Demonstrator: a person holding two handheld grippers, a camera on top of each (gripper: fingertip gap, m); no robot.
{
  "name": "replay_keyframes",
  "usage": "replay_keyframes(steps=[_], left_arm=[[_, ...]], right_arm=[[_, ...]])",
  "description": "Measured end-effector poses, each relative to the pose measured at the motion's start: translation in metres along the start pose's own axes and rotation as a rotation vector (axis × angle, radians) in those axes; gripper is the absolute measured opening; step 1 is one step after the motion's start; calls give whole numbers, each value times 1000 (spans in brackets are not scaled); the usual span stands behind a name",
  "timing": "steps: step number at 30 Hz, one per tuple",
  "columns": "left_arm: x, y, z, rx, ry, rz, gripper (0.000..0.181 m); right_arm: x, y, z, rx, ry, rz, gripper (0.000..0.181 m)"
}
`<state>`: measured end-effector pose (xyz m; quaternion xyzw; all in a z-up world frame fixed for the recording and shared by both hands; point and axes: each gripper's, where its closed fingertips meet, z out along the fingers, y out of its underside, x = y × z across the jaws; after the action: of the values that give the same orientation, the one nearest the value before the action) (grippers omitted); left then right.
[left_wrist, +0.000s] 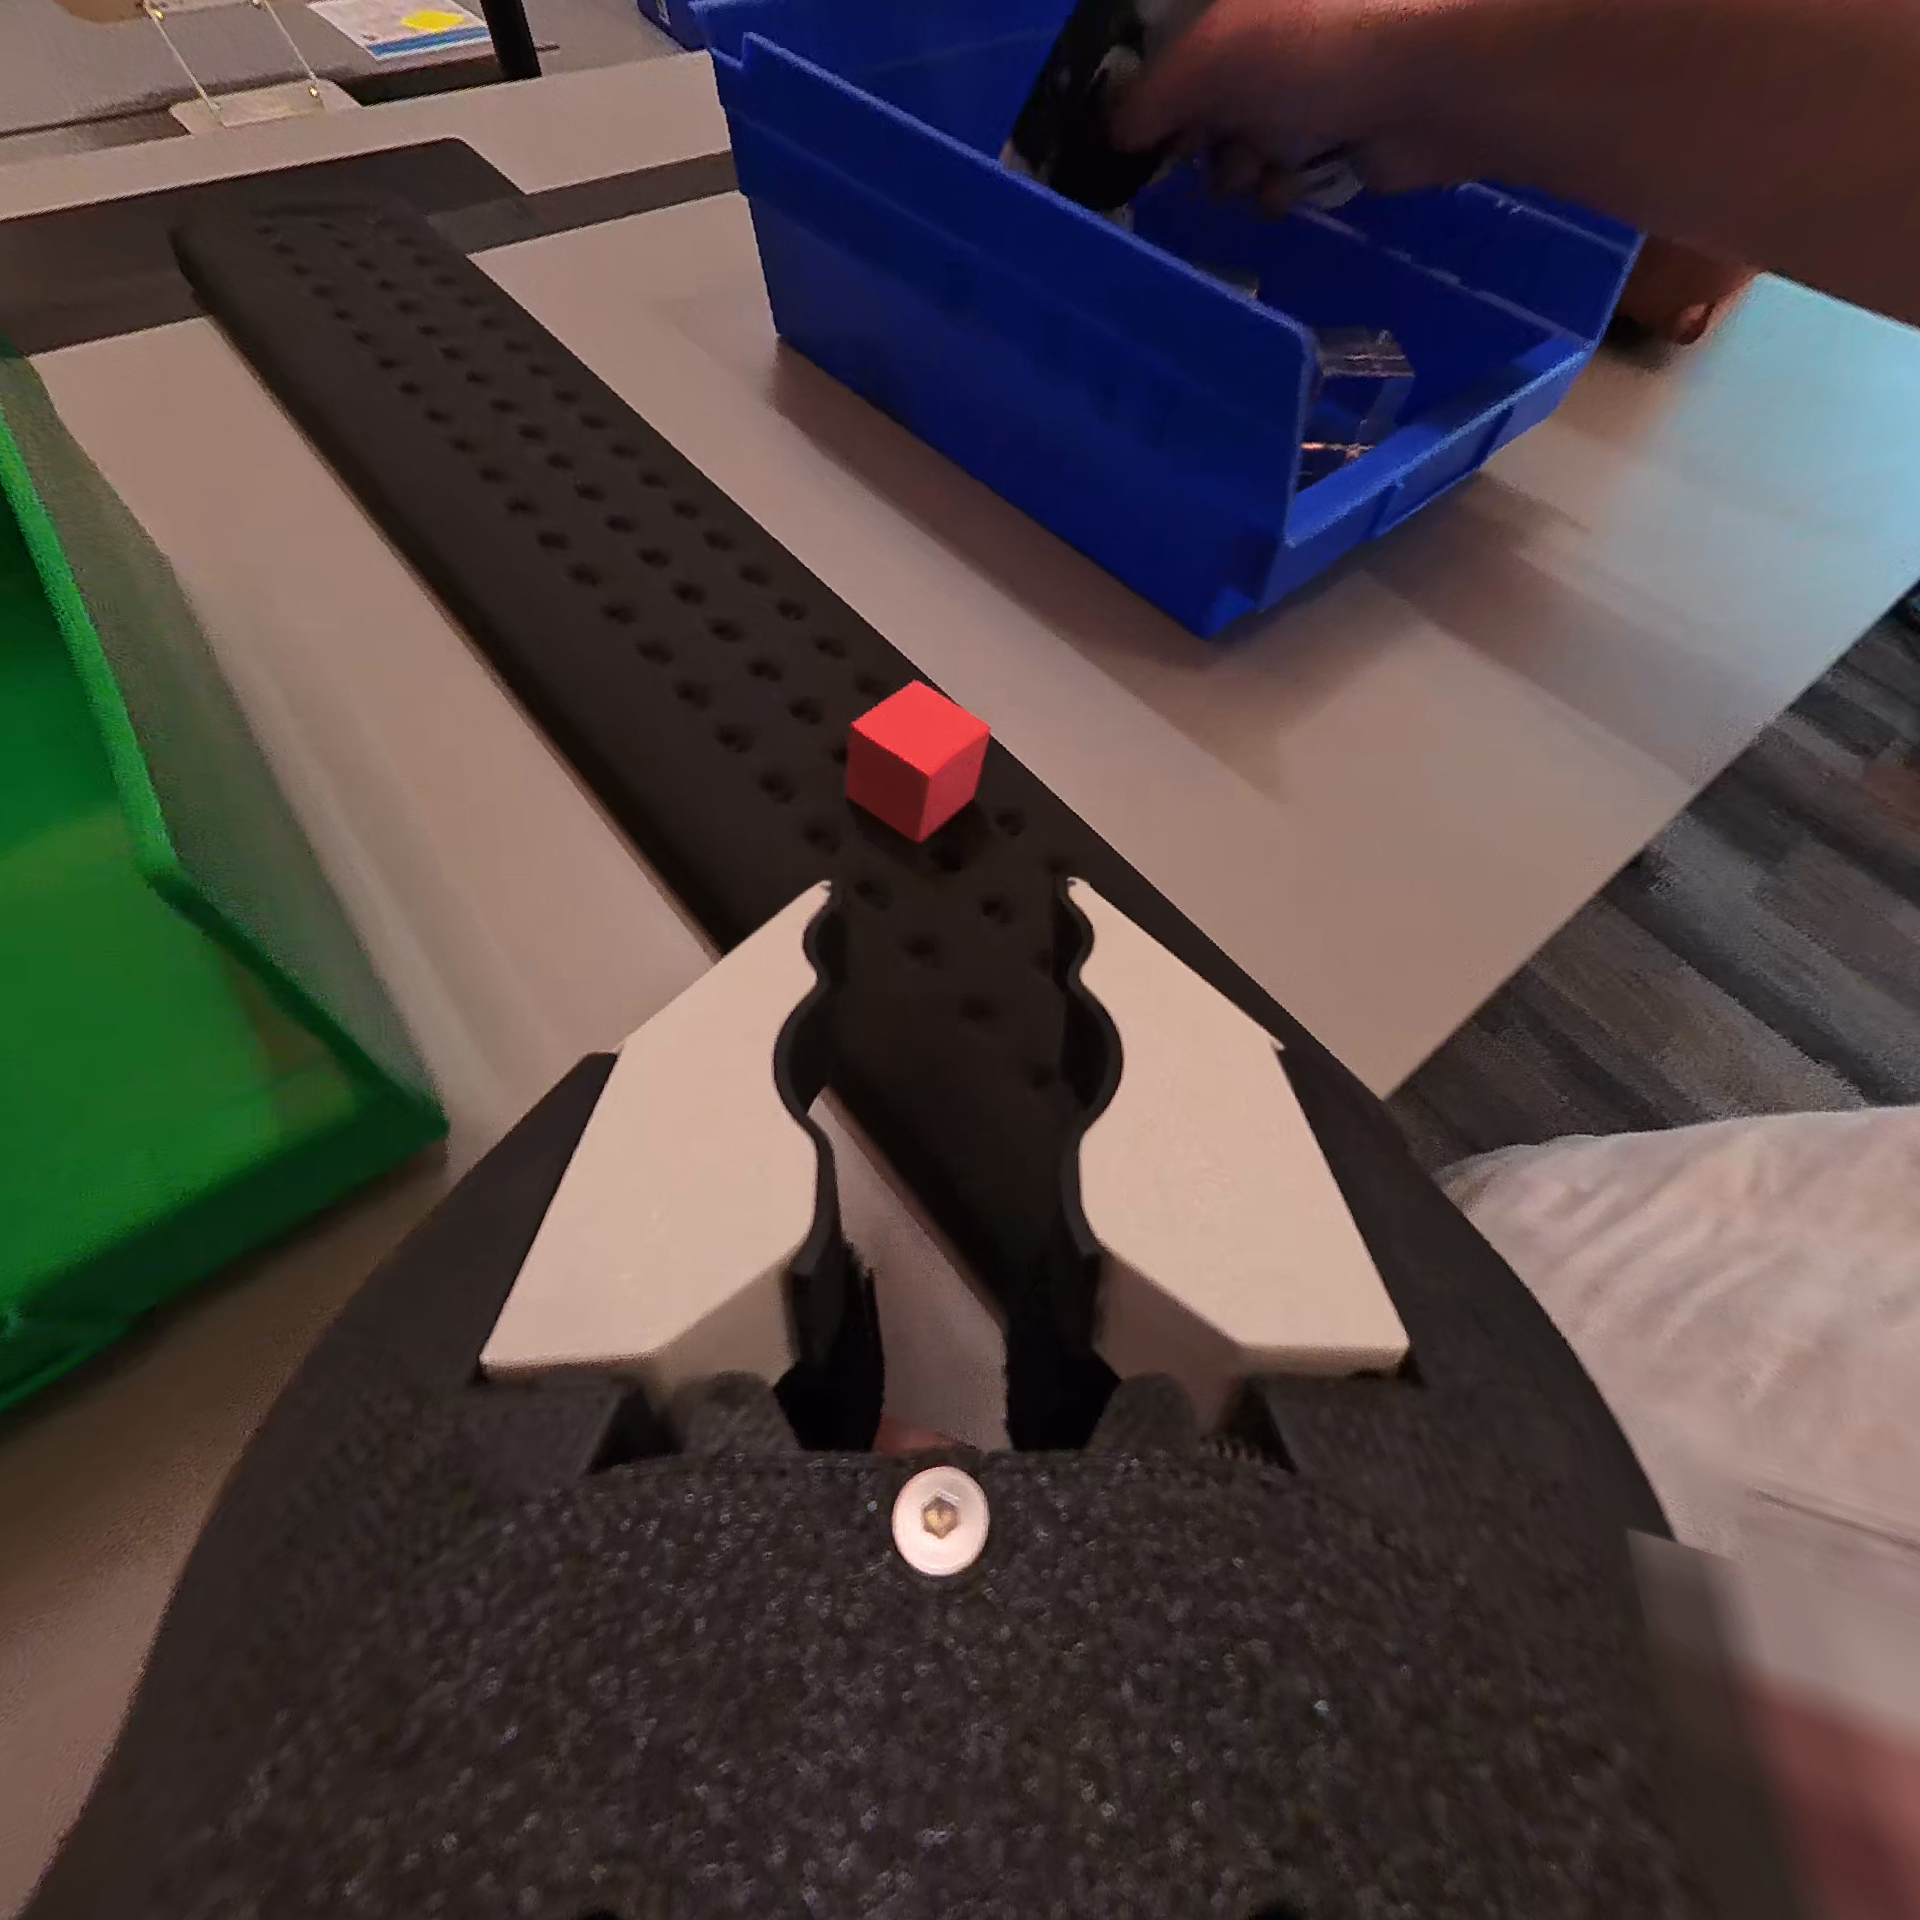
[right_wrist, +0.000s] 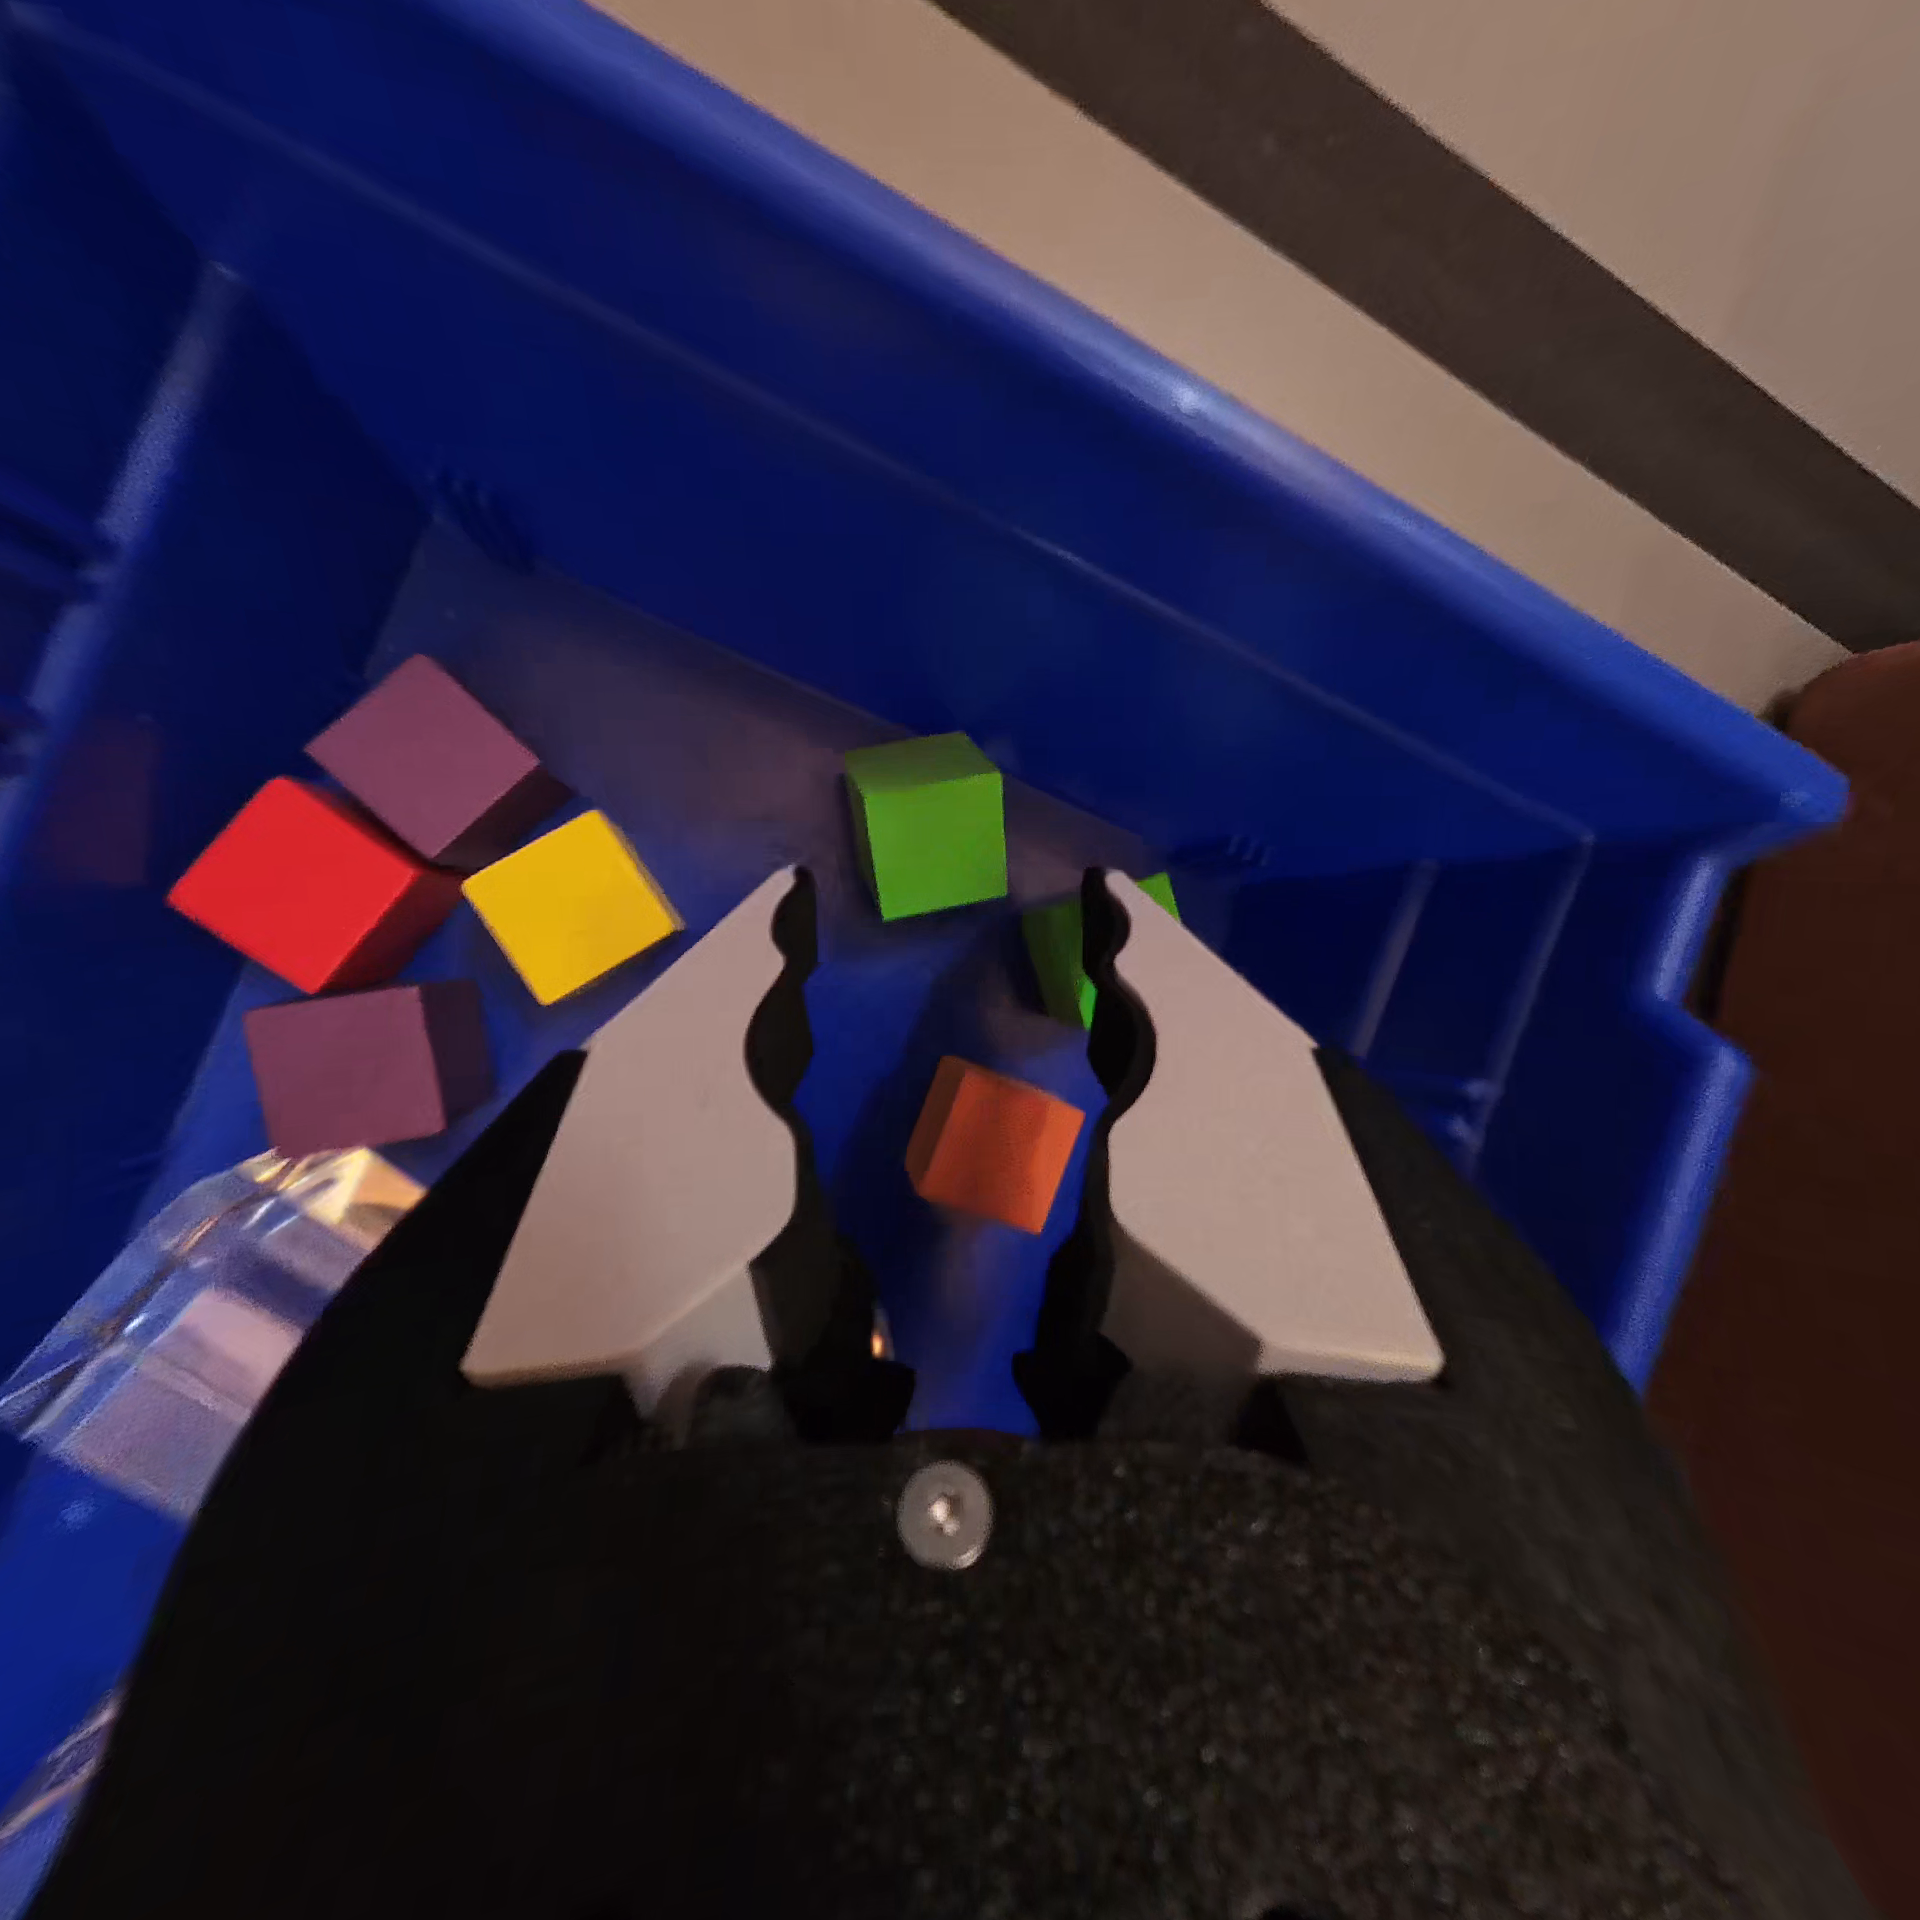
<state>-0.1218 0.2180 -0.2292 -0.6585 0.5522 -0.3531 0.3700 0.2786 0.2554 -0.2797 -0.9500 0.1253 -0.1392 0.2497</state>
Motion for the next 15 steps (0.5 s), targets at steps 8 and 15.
replay_keyframes(steps=[8, 15], left_arm=[[-14, -10, 23, -32, -7, 22, 47], [-10, -7, 47, -85, 69, 102, 52]], right_arm=[[-62, -8, -156, 422, -317, 184, 55], [-164, 38, -265, 733, -584, 148, 51]])
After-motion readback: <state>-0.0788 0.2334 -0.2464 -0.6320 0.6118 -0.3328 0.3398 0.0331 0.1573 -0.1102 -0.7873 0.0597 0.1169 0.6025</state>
